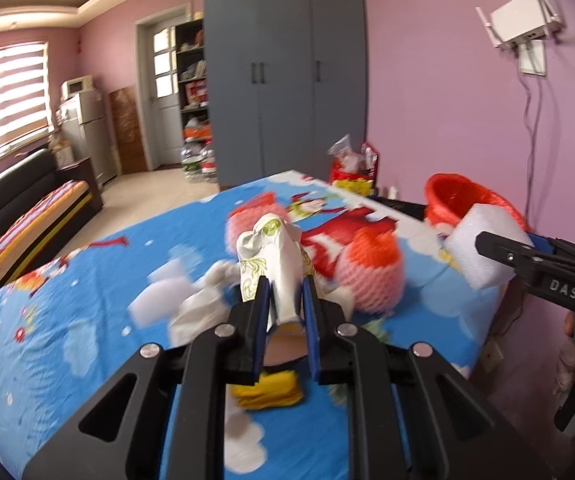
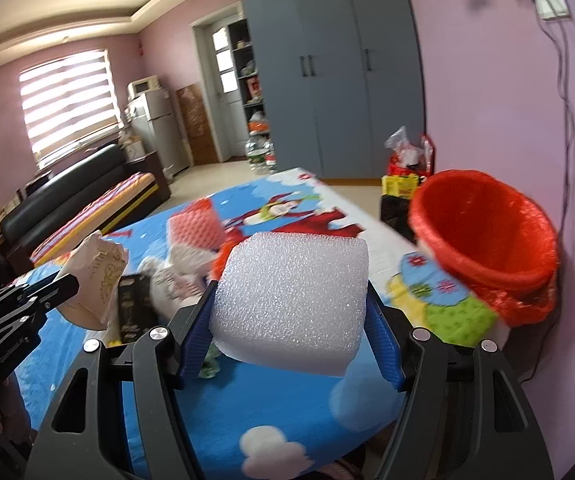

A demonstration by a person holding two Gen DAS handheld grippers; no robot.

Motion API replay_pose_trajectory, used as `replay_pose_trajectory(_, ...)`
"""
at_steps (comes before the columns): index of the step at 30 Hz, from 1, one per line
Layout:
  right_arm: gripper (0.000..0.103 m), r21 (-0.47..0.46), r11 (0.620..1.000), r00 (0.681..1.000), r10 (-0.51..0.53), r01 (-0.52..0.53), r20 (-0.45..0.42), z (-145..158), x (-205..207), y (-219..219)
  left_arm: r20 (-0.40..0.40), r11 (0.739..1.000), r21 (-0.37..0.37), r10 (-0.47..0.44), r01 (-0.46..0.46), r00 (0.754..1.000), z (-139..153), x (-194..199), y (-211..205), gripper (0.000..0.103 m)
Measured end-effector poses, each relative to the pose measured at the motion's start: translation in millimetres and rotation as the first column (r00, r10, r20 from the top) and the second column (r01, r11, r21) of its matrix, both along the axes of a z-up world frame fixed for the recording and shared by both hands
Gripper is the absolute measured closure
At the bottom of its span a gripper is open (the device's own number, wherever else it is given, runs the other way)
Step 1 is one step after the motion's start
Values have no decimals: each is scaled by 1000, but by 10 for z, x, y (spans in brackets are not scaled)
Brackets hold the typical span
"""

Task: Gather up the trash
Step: 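Carry the foam block and paper cup in both tools over the red bin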

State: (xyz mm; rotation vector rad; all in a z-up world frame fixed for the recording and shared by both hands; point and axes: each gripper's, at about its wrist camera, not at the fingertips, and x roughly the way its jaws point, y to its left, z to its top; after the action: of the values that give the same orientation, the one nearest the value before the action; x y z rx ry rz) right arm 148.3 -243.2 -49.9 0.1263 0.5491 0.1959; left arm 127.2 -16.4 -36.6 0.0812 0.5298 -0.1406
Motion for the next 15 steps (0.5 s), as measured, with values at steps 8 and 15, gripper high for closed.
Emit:
replay_pose_trajectory(8,37,11,995,995,-97,97,27,91,37,-427,24,995,-11,-98,98,995,136,198,-376,87)
replay_pose_trajectory(15,37,11,987,985,-162,162,59,190,138,-744,37,983,-13,-180,180,983,225,437,-761,87)
